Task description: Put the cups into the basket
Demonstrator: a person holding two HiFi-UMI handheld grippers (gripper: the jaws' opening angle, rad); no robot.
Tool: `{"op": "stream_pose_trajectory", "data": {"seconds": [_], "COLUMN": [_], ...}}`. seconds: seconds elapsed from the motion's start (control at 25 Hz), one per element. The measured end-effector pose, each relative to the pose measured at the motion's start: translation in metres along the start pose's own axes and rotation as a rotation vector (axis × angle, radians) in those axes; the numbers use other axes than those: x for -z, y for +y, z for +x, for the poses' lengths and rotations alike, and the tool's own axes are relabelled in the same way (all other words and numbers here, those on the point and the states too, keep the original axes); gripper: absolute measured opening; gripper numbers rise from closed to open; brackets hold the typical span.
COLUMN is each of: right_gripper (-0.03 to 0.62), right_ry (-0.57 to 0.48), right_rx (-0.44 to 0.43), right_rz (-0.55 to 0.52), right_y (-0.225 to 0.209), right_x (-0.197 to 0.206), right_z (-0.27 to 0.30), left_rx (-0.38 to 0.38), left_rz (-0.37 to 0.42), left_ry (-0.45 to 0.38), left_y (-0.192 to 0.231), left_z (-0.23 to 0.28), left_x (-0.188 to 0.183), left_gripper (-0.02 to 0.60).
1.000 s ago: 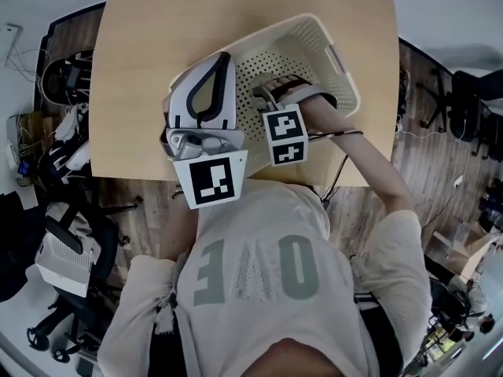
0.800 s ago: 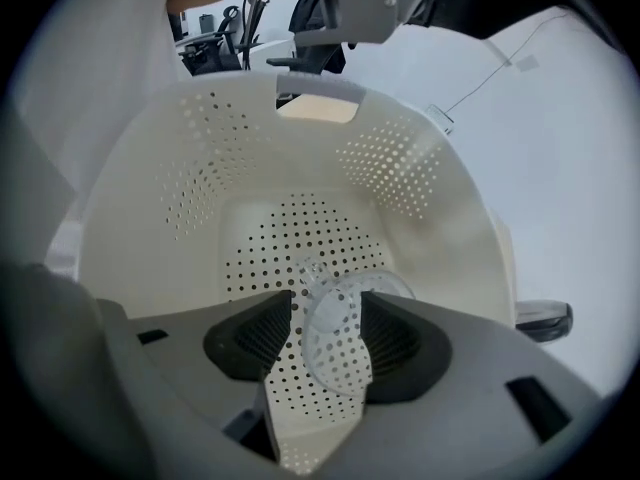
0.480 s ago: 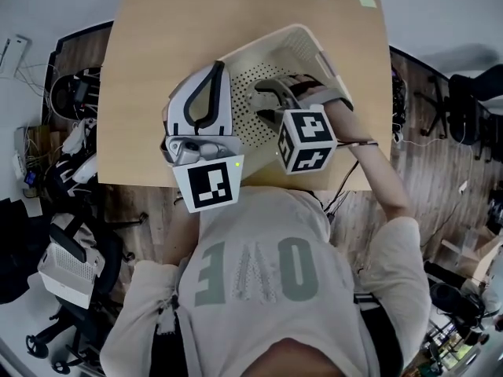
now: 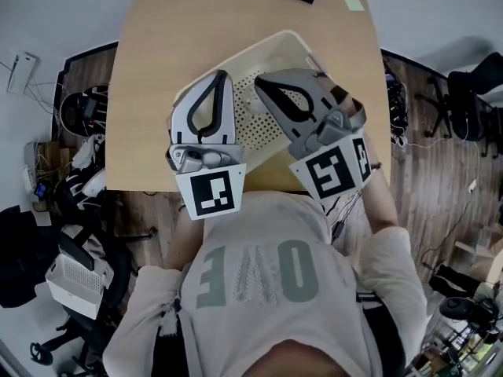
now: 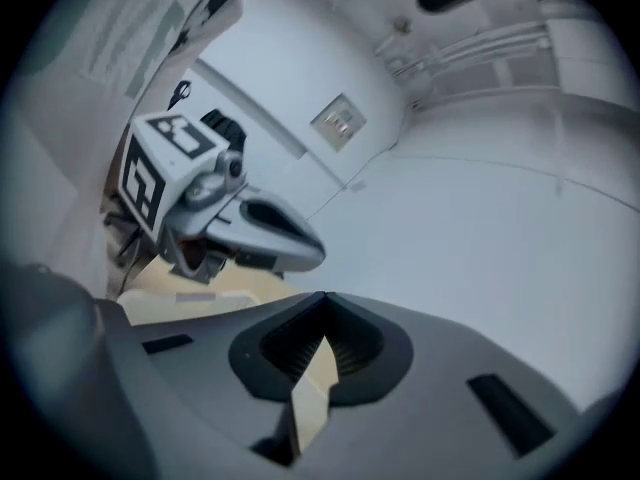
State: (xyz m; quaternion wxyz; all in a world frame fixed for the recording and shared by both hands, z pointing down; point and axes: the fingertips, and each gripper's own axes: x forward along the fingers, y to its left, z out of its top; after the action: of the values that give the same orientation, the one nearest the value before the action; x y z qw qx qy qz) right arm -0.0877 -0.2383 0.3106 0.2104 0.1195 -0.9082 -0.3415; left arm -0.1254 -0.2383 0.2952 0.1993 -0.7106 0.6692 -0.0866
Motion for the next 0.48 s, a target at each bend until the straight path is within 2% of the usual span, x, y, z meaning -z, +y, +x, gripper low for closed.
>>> {"op": "stream_pose_trajectory", "data": {"seconds": [0.08, 0.16, 0.28, 0.36, 0.4, 0.48], "right_gripper": [-0.002, -0.002, -0.002, -0.002, -0.002, -0.002], "right_ry": [-0.097, -0.175, -0.293, -0.308, -0.296, -0.274], "right_rx": [0.115, 0.247, 0.501, 0.668, 0.724, 0.769], "right_rz": [0.101, 0.252, 0.452, 0.484, 0.488, 0.511], "right_y": [-0.012, -0.026, -0.051, -0.058, -0.057, -0.049], "right_x": [-0.014, -0.019, -0.020, -0.014, -0.010, -0.003], "right_z": [-0.021, -0.043, -0.080, -0.104, -0.112, -0.123], "left_rx": [0.002, 0.002, 0.007, 0.014, 0.018, 0.029], "left_rz": [-0.018, -0.035, -0.074, -0.091, -0.094, -0.097], "left_ry": [-0.010, -0.021, -0.031, -0.041, -0.048, -0.063], "left_y": [0.000, -0.001, -0.004, -0.008, -0.011, -0.017], "left_z": [-0.003, -0.007, -0.013, -0.017, -0.019, -0.024], "left_x": [-0.006, -0.012, -0.020, -0.026, -0.030, -0.036], "left_gripper": [0.011, 0.011, 0.011, 0.011, 0.011, 0.011]}}
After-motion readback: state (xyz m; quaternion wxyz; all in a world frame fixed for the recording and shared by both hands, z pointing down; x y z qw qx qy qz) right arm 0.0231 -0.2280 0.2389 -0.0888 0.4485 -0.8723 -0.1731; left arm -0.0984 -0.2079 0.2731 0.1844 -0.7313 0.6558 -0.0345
